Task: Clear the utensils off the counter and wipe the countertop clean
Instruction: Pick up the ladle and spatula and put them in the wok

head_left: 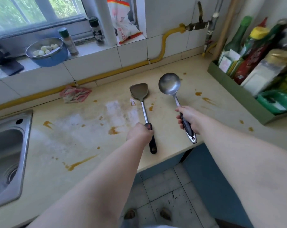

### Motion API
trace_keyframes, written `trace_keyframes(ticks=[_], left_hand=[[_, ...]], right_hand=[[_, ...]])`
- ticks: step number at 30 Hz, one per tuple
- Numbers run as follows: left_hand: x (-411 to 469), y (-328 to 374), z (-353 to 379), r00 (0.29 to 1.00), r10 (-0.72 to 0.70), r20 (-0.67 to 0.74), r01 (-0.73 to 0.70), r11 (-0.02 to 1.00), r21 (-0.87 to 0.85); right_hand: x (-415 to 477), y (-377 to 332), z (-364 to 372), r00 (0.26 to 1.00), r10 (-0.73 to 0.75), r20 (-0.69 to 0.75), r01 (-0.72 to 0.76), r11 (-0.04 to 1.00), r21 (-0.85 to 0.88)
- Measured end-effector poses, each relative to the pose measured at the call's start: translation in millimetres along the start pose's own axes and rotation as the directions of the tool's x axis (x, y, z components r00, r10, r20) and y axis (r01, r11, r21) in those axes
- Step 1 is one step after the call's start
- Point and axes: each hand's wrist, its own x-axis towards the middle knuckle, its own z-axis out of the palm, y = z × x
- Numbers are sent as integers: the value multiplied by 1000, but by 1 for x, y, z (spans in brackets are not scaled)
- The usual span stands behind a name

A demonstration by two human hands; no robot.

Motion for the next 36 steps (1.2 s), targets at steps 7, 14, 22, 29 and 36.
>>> trace_keyframes(ticks=[7, 14, 22, 29, 36], left_hand=[[4, 9, 17, 1000, -25, -11, 25, 1000, -19], [-2, 23, -3, 998, -13, 69, 35, 944, -328], [-17, 24, -16, 990, -26, -137, -60, 810, -584], [-38, 17, -26, 990, 61, -125, -119, 834, -538], [-70, 0, -34, 982, 185, -41, -180, 842, -509]], right_hand=[[2, 10, -14, 999, -46, -10, 44, 990, -137], [10, 14, -21, 994, -62, -86, 53, 993, -104], [2, 18, -14, 979, -119, -167, 105, 991, -88], [-29, 28, -1, 957, -147, -248, 129, 988, -89], [-79, 49, 9, 926, -119, -357, 115, 993, -32]])
